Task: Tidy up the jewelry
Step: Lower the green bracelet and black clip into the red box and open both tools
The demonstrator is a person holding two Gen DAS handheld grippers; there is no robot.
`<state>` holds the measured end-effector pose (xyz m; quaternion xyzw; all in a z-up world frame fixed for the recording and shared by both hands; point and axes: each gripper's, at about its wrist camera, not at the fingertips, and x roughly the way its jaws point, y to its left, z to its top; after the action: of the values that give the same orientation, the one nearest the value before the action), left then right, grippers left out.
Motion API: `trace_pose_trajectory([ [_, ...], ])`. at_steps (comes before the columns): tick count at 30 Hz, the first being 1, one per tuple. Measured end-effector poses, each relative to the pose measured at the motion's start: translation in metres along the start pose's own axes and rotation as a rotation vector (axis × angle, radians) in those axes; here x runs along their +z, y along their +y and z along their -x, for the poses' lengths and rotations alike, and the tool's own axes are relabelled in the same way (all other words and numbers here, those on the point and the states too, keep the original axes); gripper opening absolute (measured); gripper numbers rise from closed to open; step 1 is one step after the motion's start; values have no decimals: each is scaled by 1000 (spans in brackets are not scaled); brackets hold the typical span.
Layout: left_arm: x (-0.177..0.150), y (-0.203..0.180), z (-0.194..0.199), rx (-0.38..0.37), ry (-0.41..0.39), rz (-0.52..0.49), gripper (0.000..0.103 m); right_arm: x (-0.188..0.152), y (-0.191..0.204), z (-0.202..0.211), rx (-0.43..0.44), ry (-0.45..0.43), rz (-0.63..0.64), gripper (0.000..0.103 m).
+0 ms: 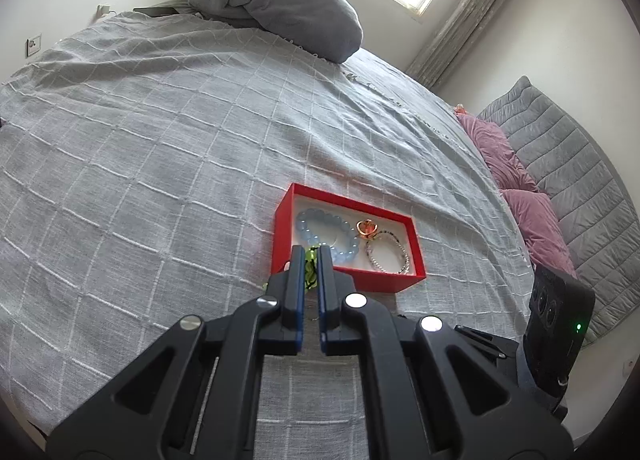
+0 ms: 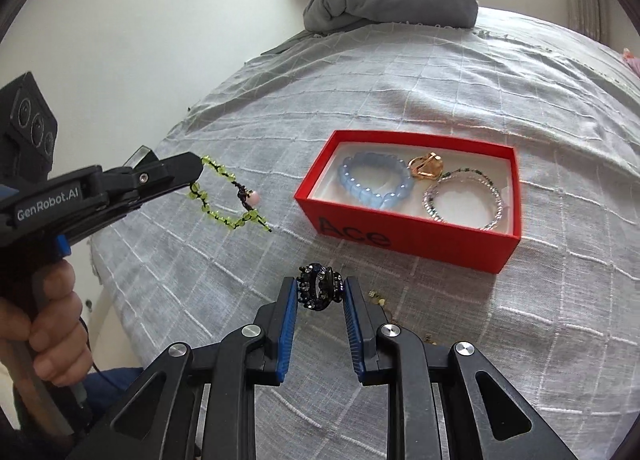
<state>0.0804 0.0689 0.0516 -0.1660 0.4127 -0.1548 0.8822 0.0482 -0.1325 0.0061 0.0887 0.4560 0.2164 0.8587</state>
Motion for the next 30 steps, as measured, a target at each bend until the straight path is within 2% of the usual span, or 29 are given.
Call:
trace_pose_trajectory([
  [8, 12, -28, -15, -65, -20, -11, 6, 22, -45, 17, -18, -62, -138, 23],
  [15, 19, -45, -45, -115, 8, -13, 6, 31, -73, 15, -30, -70, -232, 24],
  [28, 17, -55, -67, -73, 36, -40, 7, 38, -82, 8, -52, -71, -256, 25],
  [30, 19, -53, -66, -69, 30, -28, 7, 40, -84, 11, -48, -86, -268, 30],
])
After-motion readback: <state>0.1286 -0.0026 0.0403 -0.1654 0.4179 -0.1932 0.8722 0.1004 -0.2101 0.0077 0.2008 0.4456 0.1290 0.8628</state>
